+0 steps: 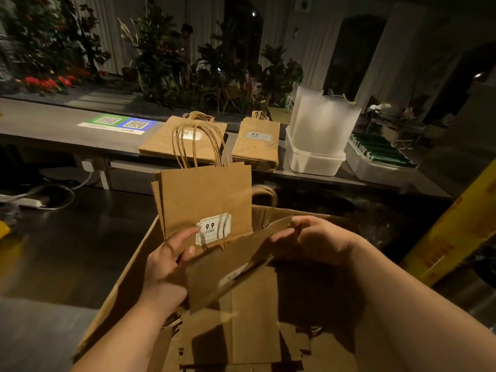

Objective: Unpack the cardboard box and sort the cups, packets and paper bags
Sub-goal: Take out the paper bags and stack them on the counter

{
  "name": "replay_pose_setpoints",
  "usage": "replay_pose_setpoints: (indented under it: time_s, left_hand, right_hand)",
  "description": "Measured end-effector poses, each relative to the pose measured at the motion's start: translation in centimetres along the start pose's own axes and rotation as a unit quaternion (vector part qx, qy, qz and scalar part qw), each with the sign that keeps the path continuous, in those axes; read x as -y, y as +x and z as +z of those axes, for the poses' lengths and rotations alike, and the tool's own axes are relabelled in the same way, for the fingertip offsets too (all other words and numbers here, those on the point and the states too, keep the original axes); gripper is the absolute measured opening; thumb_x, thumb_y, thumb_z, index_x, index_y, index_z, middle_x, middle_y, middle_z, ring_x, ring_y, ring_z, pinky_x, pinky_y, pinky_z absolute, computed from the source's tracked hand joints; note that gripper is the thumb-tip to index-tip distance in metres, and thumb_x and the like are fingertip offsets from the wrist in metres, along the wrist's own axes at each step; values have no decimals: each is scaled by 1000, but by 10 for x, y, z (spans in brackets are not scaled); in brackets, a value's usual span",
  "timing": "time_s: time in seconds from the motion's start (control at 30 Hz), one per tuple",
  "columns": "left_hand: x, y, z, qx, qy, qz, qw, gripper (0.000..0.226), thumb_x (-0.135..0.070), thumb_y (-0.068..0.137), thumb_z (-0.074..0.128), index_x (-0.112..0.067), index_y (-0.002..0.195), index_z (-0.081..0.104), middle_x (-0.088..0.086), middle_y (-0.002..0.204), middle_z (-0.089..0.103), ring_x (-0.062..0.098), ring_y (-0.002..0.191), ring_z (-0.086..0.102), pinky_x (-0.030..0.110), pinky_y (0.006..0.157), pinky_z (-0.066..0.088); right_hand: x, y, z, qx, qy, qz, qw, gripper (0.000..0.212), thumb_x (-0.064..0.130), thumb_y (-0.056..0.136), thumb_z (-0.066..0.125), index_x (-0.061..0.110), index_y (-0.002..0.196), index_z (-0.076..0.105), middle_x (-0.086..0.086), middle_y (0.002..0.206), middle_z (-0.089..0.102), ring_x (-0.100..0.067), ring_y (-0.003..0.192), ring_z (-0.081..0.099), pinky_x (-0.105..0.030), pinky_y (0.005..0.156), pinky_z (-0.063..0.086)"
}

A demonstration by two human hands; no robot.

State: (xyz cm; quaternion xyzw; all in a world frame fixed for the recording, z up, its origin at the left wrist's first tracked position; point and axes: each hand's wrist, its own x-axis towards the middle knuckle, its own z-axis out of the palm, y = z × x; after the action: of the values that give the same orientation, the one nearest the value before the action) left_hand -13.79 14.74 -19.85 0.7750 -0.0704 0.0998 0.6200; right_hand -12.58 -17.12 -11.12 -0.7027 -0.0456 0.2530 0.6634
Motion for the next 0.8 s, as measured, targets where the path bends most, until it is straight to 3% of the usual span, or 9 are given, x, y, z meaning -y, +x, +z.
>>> replay_pose_setpoints:
  time_s: [0.07, 0.13, 0.23, 0.33, 0.47, 0.6, 0.67, 0.8]
  left_hand:
    - [-5, -2, -1, 20, 0, 22, 1000, 62, -8, 98, 60, -69, 110, 61, -27, 122, 60, -17, 113, 56, 21, 96, 52]
    - [-7, -5, 0, 37, 6, 35, 999, 57, -7, 97, 61, -61, 113, 63, -27, 120, 61, -15, 112, 58, 19, 93, 54]
    - [-8, -7, 4, 49, -22, -5, 999, 49, -5, 98, 61, -51, 116, 64, -29, 120, 63, -11, 119, 55, 26, 103, 48]
    - [-10, -9, 4, 75, -51, -37, 995, 68, 13, 94, 55, -48, 125, 60, -27, 126, 63, -11, 125, 51, 25, 111, 41]
    - [-15, -13, 3, 121, -51, -14, 991, 74, 14, 94, 55, -47, 135, 51, -37, 128, 59, -13, 127, 50, 16, 104, 45]
    - [-13, -12, 3, 139, -63, -23, 988, 81, 13, 97, 51, -54, 142, 39, -44, 132, 52, -17, 128, 46, 8, 99, 44]
    - [-12, -11, 3, 137, -82, -42, 986, 80, 10, 101, 46, -59, 142, 36, -45, 132, 52, -17, 126, 49, 11, 101, 46]
    - [-13, -11, 6, 152, -122, -32, 980, 68, 3, 107, 34, -52, 146, 37, -37, 136, 56, -7, 128, 53, 20, 102, 50]
  right_hand:
    - [1, 7, 10, -75, -140, -63, 985, 19, 3, 94, 63, -2, 111, 69, -16, 114, 72, -29, 114, 69, -45, 100, 56]
    - [4, 14, 18, -163, -222, -109, 955, 8, 10, 89, 75, 9, 96, 77, -10, 107, 71, -23, 105, 70, -41, 97, 57]
    - [2, 15, 19, -207, -141, -139, 958, 17, 23, 86, 75, 11, 97, 75, -8, 111, 65, -22, 102, 68, -37, 89, 56]
    - [-7, 18, 16, -243, -20, -120, 962, 20, 25, 102, 58, 16, 116, 68, -7, 109, 74, -26, 106, 71, -43, 91, 55]
    - [-25, 34, 23, -310, 146, -49, 938, 27, 33, 108, 45, 22, 125, 63, -8, 113, 75, -32, 109, 71, -56, 98, 54]
    - [-35, 47, 30, -331, 142, -49, 932, 24, 28, 109, 45, 22, 128, 57, -8, 115, 75, -29, 102, 74, -46, 82, 61]
    - [-36, 52, 33, -341, 127, -50, 930, 22, 26, 109, 47, 22, 129, 54, -8, 116, 73, -28, 101, 73, -43, 78, 61]
    - [-36, 61, 39, -364, 87, -60, 925, 28, 23, 107, 50, 26, 135, 51, -2, 120, 69, -24, 106, 70, -47, 89, 60]
